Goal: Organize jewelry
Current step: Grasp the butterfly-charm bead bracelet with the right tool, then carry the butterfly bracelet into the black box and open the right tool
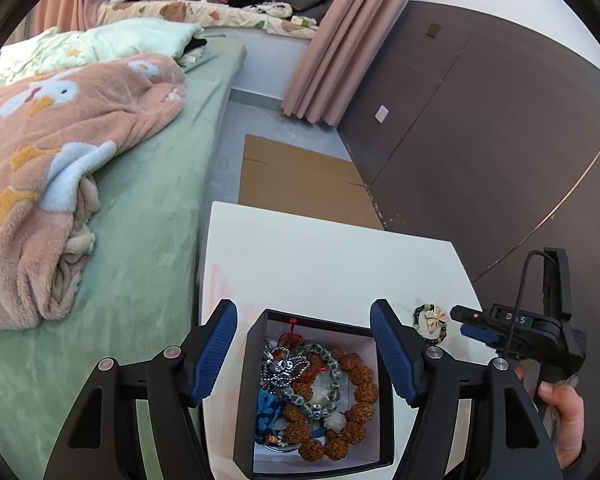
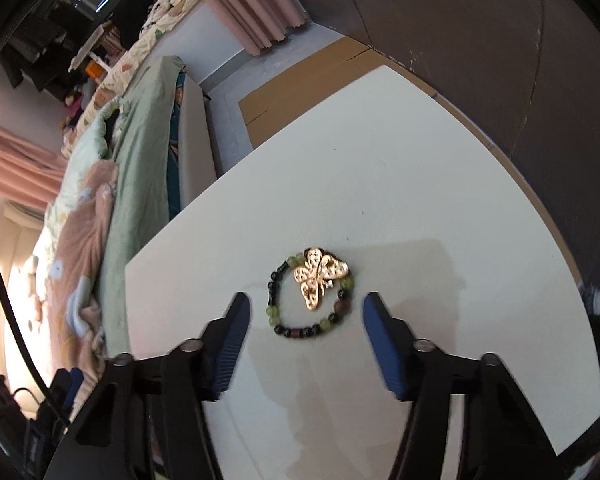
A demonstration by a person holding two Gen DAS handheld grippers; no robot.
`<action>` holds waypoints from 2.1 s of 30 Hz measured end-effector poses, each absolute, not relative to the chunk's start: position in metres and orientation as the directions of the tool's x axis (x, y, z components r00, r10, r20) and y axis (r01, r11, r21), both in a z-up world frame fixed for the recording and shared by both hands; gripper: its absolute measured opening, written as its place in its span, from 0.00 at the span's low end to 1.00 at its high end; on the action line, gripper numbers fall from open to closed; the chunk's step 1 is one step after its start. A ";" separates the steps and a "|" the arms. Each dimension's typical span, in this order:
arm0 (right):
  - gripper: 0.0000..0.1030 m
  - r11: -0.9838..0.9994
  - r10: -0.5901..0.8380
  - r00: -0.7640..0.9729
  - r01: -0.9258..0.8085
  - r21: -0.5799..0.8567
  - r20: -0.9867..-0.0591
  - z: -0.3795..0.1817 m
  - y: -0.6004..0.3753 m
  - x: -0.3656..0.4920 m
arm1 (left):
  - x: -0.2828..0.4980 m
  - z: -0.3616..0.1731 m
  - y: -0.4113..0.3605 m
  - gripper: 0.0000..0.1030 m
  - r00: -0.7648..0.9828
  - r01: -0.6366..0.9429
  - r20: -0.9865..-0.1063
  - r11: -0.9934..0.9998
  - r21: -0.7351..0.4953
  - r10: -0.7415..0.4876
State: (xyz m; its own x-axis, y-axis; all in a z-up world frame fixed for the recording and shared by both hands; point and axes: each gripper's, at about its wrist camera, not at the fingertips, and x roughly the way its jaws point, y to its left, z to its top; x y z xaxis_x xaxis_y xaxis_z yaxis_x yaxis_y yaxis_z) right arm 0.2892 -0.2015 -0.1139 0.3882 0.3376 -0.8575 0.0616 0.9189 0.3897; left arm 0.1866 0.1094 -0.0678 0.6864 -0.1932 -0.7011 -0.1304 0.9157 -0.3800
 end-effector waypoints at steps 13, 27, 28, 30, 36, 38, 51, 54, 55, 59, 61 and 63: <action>0.50 0.991 0.090 0.329 -0.125 0.051 -0.940 -0.128 -0.157 0.317 | 0.186 -0.069 0.112 0.68 0.682 -0.144 -0.706 0.911 -0.387 -0.193; 0.34 0.984 0.174 0.374 -0.105 0.145 -0.911 -0.099 -0.179 0.303 | 0.179 -0.055 0.113 0.68 0.691 -0.159 -0.698 0.903 -0.398 -0.186; 0.34 0.980 0.196 0.379 -0.102 0.169 -0.904 -0.096 -0.181 0.300 | 0.177 -0.054 0.113 0.68 0.694 -0.158 -0.695 0.902 -0.401 -0.187; 0.34 0.969 0.246 0.393 -0.108 0.221 -0.886 -0.088 -0.182 0.292 | 0.173 -0.049 0.114 0.68 0.704 -0.158 -0.687 0.905 -0.396 -0.178; 0.34 0.916 0.401 0.446 -0.210 0.342 -0.800 -0.060 -0.162 0.264 | 0.165 -0.044 0.120 0.68 0.714 -0.179 -0.683 0.903 -0.390 -0.153; 0.34 0.899 0.437 0.448 -0.236 0.368 -0.780 -0.054 -0.154 0.258 | 0.164 -0.045 0.121 0.68 0.712 -0.191 -0.688 0.904 -0.383 -0.141; 0.35 0.761 0.647 0.365 -0.363 0.538 -0.669 -0.048 -0.093 0.231 | 0.162 -0.059 0.140 0.68 0.693 -0.277 -0.715 0.881 -0.383 -0.093; 0.35 0.704 0.709 0.323 -0.377 0.602 -0.627 -0.055 -0.072 0.231 | 0.161 -0.060 0.147 0.68 0.703 -0.315 -0.707 0.859 -0.404 -0.074; 0.42 0.697 0.715 0.304 -0.378 0.610 -0.629 -0.057 -0.068 0.232 | 0.161 -0.060 0.148 0.68 0.706 -0.324 -0.705 0.854 -0.408 -0.070; 0.58 0.699 0.710 0.262 -0.371 0.611 -0.653 -0.064 -0.061 0.232 | 0.164 -0.065 0.148 0.68 0.698 -0.343 -0.713 0.843 -0.415 -0.066; 0.68 0.717 0.692 0.280 -0.372 0.589 -0.665 -0.059 -0.069 0.232 | 0.166 -0.065 0.144 0.68 0.695 -0.338 -0.716 0.846 -0.413 -0.072; 0.75 0.737 0.674 0.316 -0.361 0.572 -0.668 -0.055 -0.084 0.231 | 0.167 -0.063 0.137 0.68 0.701 -0.324 -0.710 0.854 -0.406 -0.072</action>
